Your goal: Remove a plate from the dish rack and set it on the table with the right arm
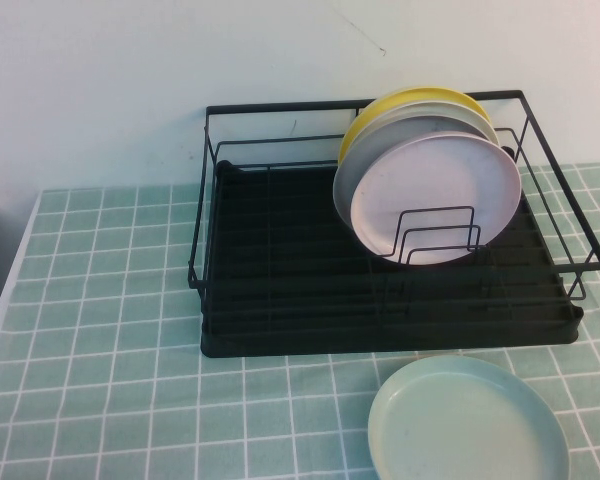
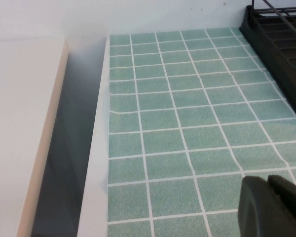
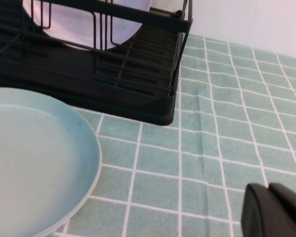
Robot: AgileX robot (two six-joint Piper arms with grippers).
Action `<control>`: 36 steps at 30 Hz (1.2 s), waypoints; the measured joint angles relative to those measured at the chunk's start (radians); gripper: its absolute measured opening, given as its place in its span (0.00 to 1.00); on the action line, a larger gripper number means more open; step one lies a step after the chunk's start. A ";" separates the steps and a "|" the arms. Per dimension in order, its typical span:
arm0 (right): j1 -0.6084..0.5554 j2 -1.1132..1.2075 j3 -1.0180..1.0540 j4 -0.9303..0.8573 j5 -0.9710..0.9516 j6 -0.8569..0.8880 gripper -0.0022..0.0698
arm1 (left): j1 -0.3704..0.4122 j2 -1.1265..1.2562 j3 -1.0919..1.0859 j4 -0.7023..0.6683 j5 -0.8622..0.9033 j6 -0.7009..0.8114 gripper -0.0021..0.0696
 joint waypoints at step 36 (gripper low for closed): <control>0.000 0.000 0.000 0.000 0.000 0.014 0.03 | 0.000 0.000 0.000 0.000 0.000 0.000 0.02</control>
